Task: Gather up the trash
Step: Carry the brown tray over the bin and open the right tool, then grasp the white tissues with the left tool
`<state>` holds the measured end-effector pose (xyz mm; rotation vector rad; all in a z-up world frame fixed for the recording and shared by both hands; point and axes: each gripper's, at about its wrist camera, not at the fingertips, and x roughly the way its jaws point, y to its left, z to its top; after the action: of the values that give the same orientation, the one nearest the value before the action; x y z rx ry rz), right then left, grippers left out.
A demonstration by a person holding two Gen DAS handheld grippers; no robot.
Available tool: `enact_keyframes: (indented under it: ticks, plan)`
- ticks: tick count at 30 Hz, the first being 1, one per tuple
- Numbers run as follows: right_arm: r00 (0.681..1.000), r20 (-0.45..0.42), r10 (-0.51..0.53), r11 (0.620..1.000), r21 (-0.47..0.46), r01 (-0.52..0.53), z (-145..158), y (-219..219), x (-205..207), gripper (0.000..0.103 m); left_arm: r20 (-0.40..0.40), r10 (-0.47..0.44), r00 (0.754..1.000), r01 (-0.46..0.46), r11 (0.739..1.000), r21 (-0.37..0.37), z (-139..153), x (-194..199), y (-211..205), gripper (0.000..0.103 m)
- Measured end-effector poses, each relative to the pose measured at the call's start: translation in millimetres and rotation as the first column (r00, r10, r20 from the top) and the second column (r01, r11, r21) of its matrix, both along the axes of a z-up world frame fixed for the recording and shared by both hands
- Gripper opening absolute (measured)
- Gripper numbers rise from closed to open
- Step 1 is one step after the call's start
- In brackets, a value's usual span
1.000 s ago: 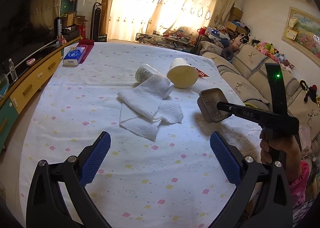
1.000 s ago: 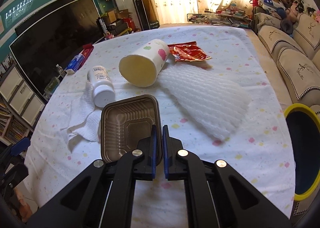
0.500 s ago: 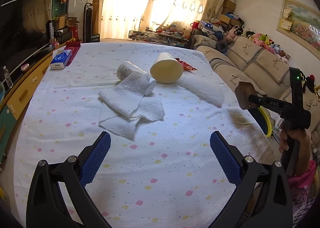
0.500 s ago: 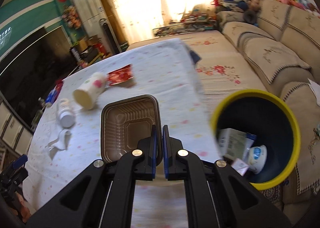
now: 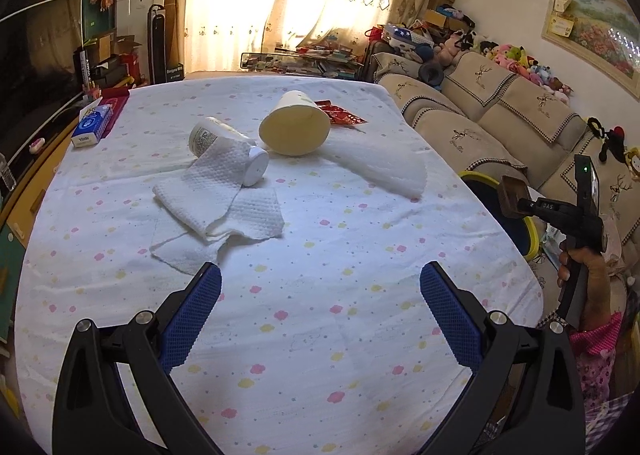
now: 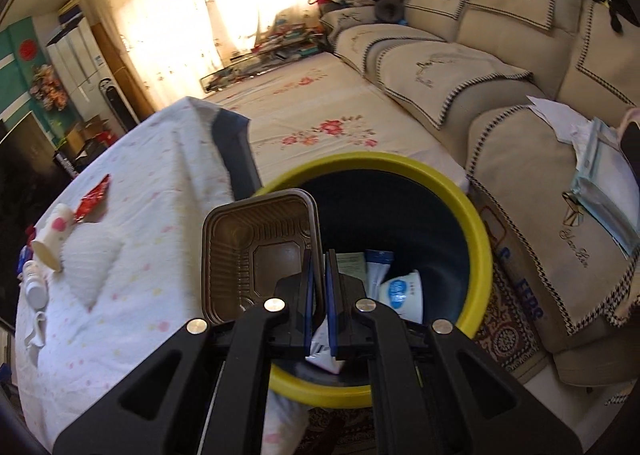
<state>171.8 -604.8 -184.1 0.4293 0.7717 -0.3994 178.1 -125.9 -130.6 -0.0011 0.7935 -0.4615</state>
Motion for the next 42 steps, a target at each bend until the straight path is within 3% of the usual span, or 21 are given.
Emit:
enact_keyframes:
  ticks: [3, 5, 8, 15, 26, 34, 38, 42]
  plan:
    - [0.999, -0.038, -0.032, 0.999, -0.028, 0.031, -9.9, -6.9, -0.3, 0.009, -0.007, -0.006, 1.0, 0.006, 1.0, -0.002, 0.4, 0.9, -3.8, 0.098]
    - [0.999, -0.035, -0.04, 0.999, -0.018, 0.039, -13.7, -9.1, -2.2, 0.023, -0.014, -0.008, 1.0, 0.008, 1.0, -0.004, -0.6, 2.9, -5.3, 0.098]
    - [0.998, -0.023, -0.051, 0.998, -0.025, 0.05, -13.6, -10.2, -6.7, 0.035, -0.022, -0.003, 1.0, 0.003, 1.0, 0.002, -1.9, 5.5, -5.7, 0.098]
    - [0.999, -0.003, -0.036, 0.999, -0.021, 0.036, -9.8, -7.7, -7.2, 0.037, 0.0, 0.051, 0.999, -0.051, 0.998, 0.043, -2.8, 20.4, 8.2, 0.098]
    - [1.0, -0.023, 0.001, 1.0, -0.016, -0.001, -13.0, 7.3, 3.2, 0.04, -0.022, 0.116, 0.993, -0.112, 0.984, 0.137, -19.7, 88.0, 27.5, 0.098]
    - [0.999, -0.029, 0.014, 1.0, -0.01, -0.015, -16.0, 11.7, 8.7, 0.041, -0.137, 0.164, 0.977, -0.147, 0.981, 0.127, -44.2, 128.4, 44.8, 0.098]
    - [0.999, -0.029, 0.015, 1.0, -0.005, -0.015, -16.9, 12.4, 10.7, 0.041, -0.142, 0.161, 0.977, -0.138, 0.978, 0.157, -53.7, 129.0, 41.8, 0.09]
    - [0.999, -0.03, 0.024, 1.0, -0.002, -0.025, -17.6, 15.0, 12.4, 0.041, -0.098, 0.163, 0.982, -0.141, 0.969, 0.204, -54.9, 118.2, 33.4, 0.07]
